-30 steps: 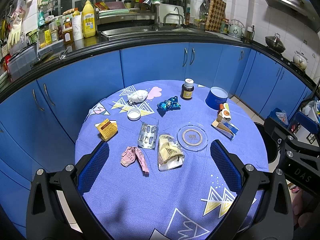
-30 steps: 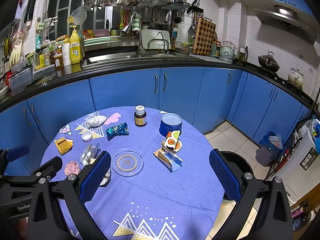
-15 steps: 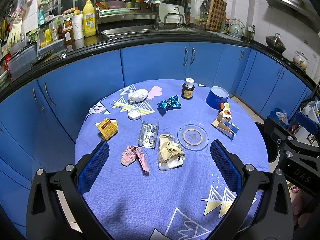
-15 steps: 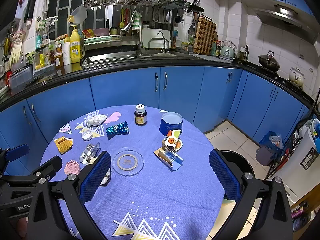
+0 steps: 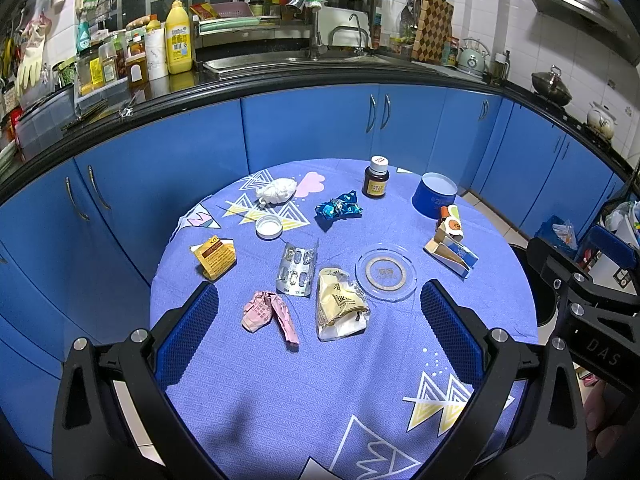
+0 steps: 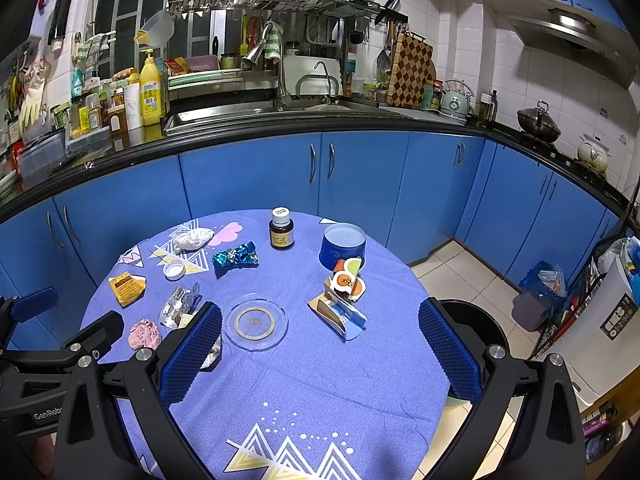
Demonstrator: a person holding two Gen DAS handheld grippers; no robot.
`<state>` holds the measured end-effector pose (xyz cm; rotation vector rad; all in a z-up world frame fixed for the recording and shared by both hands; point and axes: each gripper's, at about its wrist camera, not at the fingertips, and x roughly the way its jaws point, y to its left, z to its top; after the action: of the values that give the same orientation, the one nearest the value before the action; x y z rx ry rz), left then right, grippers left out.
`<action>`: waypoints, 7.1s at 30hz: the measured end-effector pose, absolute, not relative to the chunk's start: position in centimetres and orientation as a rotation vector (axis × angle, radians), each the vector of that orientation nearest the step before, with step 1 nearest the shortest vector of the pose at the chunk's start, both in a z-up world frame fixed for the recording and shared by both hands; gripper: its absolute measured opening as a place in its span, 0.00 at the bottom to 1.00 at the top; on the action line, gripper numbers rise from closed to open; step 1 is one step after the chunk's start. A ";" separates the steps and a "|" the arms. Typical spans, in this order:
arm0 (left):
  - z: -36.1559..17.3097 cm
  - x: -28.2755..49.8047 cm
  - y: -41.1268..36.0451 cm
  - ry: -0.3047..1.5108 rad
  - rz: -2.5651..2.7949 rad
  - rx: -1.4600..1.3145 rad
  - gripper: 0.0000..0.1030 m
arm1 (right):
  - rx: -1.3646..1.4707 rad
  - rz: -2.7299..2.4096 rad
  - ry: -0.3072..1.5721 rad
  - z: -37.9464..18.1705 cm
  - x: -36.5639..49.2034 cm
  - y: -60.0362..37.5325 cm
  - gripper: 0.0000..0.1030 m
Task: Collect trash
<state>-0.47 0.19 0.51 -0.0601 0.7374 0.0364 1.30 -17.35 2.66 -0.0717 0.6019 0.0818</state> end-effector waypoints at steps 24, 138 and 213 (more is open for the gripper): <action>-5.3 1.0 2.2 0.836 0.078 -0.038 0.97 | -0.129 0.088 0.700 -3.0 4.2 -16.8 0.93; -5.4 19.5 -32.4 0.843 -0.554 0.204 0.29 | 0.177 -0.327 0.762 -7.4 13.6 -46.8 0.74; -14.7 16.1 -10.1 0.984 -0.244 0.094 0.87 | -0.048 0.147 0.912 -14.3 17.7 -26.3 0.74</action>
<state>16.13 -10.13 -14.70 0.0937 0.9845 -0.2436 17.66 -26.29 -14.26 -0.0483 0.9119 0.1470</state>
